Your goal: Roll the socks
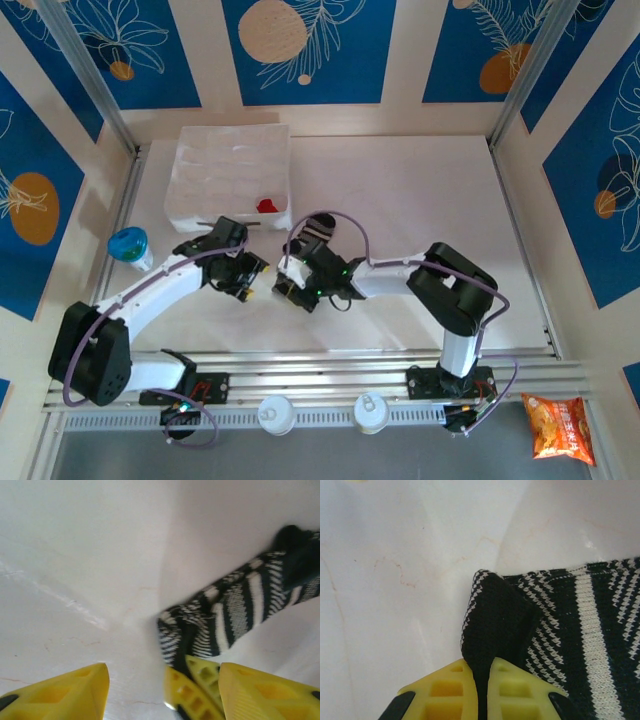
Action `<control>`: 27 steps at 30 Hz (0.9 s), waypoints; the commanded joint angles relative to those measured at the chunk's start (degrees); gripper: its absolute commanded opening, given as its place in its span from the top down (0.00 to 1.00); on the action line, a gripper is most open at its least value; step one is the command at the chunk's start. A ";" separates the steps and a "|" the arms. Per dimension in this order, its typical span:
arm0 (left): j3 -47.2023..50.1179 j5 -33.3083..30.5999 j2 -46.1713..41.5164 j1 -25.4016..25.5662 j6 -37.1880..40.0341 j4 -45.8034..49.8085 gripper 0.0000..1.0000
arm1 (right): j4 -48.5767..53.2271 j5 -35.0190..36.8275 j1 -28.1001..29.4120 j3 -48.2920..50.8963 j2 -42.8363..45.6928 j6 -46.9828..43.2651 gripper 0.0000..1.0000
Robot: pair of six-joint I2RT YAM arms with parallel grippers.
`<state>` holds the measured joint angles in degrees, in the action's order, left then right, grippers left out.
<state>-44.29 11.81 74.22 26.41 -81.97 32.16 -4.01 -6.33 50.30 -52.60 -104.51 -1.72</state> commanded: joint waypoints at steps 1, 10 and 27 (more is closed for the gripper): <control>2.50 1.93 -0.27 1.34 -0.31 -4.20 0.42 | 7.20 -14.48 -4.16 -1.36 -3.49 6.97 1.00; 2.47 1.10 6.36 5.00 -3.23 -16.97 0.39 | 13.02 -28.91 -9.36 -8.20 -10.27 12.09 1.00; -5.04 1.55 21.26 8.26 -4.43 -12.50 0.75 | 13.99 -29.48 -10.90 -7.75 -11.76 11.56 1.00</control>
<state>-46.92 13.43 92.53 33.52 -85.80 17.69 4.69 -36.49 39.22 -60.90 -114.56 10.61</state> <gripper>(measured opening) 0.278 0.069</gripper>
